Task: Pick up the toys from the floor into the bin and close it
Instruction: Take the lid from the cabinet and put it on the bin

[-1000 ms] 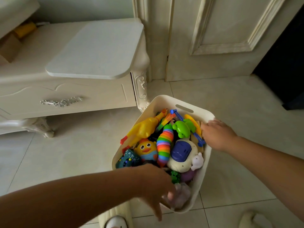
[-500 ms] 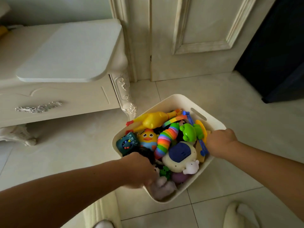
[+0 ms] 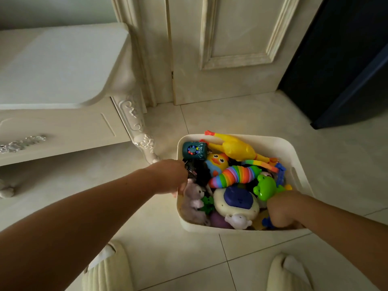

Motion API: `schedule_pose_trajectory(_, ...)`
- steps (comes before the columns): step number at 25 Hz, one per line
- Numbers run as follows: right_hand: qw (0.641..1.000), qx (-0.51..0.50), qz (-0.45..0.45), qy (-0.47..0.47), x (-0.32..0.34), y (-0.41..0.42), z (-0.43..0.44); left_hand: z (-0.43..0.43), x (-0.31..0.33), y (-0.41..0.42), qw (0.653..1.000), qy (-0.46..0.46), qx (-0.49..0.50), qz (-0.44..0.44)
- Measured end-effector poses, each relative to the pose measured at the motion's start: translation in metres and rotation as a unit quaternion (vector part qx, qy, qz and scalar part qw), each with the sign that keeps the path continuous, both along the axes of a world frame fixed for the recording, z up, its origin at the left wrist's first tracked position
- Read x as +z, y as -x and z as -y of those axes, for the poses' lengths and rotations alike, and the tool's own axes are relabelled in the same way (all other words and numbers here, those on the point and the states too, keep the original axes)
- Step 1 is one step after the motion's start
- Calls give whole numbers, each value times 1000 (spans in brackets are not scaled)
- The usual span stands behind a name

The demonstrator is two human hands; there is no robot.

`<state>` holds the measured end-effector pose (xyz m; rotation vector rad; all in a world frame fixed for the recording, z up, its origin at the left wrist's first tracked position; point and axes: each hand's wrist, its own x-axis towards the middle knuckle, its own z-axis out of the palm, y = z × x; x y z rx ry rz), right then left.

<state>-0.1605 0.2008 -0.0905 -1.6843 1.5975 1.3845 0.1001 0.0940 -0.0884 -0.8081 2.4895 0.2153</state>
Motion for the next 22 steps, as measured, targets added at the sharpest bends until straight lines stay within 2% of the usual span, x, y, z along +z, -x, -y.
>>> schedule_pose_trajectory(5, 998, -17, -1, -55, 3, -7, 13, 3, -2, 6, 999, -8, 43, -15)
schedule_pose_trajectory(6, 996, -44, -4, -82, 8, -9, 19, 0, 2, 8, 998, -16, 54, -36)
schedule_pose_trajectory(8, 981, -162, 21, -108, 17, -11, 31, 0, 16, 7, 982, -56, 126, -127)
schedule_pose_trajectory(10, 969, -229, 86, -30, 33, -13, 50, 9, 35, -1, 951, -67, 218, -210)
schedule_pose_trajectory(13, 949, -248, 179, 77, 64, -25, 78, 30, 70, -25, 911, -57, 325, -248)
schedule_pose_trajectory(14, 935, -266, 211, 104, 75, -31, 83, 35, 82, -35, 876, -73, 389, -276)
schedule_pose_trajectory(15, 916, -286, 247, 137, 84, -38, 86, 36, 92, -45, 805, -119, 475, -335)
schedule_pose_trajectory(16, 894, -305, 281, 173, 90, -45, 88, 34, 102, -54, 697, -184, 556, -414)
schedule_pose_trajectory(18, 851, -337, 334, 226, 94, -59, 85, 24, 118, -72, 453, -298, 618, -569)
schedule_pose_trajectory(20, 817, -365, 373, 245, 92, -72, 77, 17, 121, -89, 284, -310, 606, -675)
schedule_pose_trajectory(22, 800, -360, 387, 283, 84, -81, 74, 19, 118, -101, 139, -295, 591, -738)
